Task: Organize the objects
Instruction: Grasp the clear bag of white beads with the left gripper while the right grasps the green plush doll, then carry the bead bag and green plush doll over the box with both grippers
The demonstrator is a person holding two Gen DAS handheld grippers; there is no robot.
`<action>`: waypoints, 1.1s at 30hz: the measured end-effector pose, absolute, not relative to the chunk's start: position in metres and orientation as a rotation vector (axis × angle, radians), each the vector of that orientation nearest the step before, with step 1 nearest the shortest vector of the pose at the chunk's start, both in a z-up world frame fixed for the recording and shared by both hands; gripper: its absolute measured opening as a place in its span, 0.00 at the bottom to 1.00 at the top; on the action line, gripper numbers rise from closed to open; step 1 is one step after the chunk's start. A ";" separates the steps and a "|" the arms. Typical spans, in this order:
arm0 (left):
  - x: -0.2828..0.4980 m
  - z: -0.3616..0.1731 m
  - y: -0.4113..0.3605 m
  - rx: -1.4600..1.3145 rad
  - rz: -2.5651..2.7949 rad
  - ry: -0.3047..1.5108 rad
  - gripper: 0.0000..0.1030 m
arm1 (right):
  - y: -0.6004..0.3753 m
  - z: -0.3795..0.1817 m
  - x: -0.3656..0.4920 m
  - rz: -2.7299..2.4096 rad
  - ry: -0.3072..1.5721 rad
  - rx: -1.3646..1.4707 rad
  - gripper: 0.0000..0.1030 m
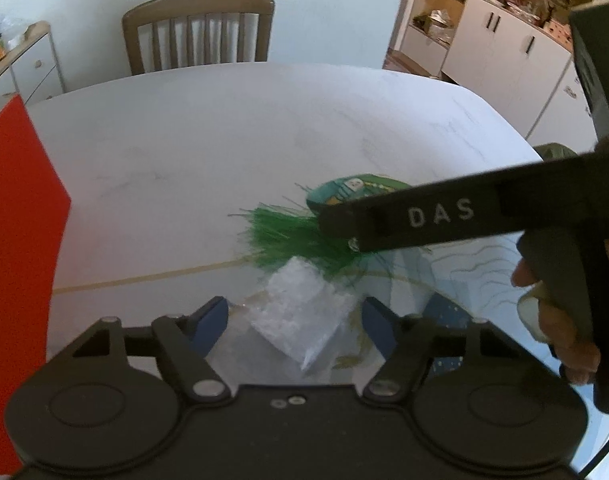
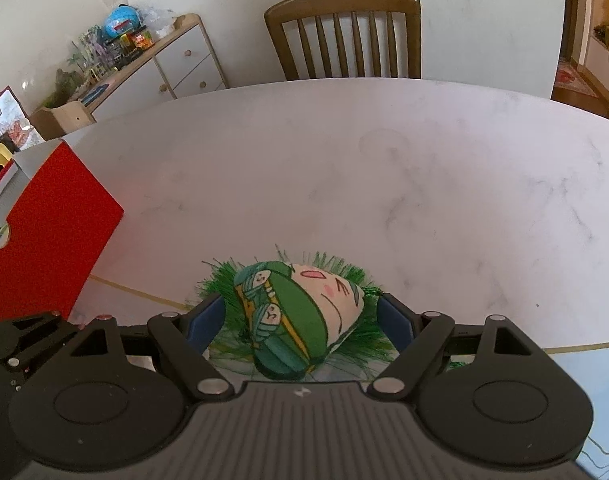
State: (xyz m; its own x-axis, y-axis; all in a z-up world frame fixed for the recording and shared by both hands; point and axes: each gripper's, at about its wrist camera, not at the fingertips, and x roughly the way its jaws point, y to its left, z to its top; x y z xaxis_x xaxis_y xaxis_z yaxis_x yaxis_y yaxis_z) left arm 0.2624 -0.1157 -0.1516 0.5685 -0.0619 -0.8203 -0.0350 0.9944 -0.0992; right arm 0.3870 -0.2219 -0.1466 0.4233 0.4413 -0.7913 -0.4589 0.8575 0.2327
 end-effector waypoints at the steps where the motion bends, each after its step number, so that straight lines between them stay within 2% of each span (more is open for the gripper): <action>1: 0.262 -0.152 -0.116 -0.107 -0.017 0.969 0.67 | -0.222 -0.147 0.386 0.563 0.983 -0.019 0.81; 3: 0.261 -0.152 -0.116 -0.109 -0.019 0.964 0.64 | -0.222 -0.147 0.385 0.562 0.982 -0.024 0.80; 6: 0.260 -0.150 -0.119 -0.092 -0.016 0.960 0.58 | -0.222 -0.147 0.382 0.568 0.981 -0.030 0.73; 7: 0.260 -0.150 -0.119 -0.088 -0.016 0.960 0.57 | -0.221 -0.147 0.381 0.569 0.981 -0.033 0.68; 8: 0.260 -0.150 -0.120 -0.082 -0.020 0.964 0.52 | -0.220 -0.146 0.381 0.568 0.980 -0.036 0.64; 9: 0.260 -0.150 -0.121 -0.074 -0.024 0.968 0.46 | -0.220 -0.146 0.381 0.564 0.978 -0.037 0.62; 14: 0.259 -0.148 -0.122 -0.071 -0.026 0.981 0.38 | -0.219 -0.143 0.377 0.563 0.974 -0.031 0.57; 22: 0.245 -0.138 -0.114 -0.145 -0.048 1.000 0.37 | -0.229 -0.128 0.364 0.551 0.954 0.001 0.57; 33: 0.219 -0.096 -0.102 -0.220 -0.043 1.008 0.37 | -0.244 -0.084 0.329 0.576 0.903 0.024 0.57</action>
State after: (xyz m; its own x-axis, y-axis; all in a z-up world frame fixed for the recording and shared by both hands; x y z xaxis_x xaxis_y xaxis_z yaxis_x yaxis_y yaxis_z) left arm 0.2189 -0.1023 -0.0962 0.5346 -0.1369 -0.8339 -0.0657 0.9771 -0.2025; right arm 0.3293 -0.2444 -0.0840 0.4794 0.4814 -0.7338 -0.4619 0.8493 0.2554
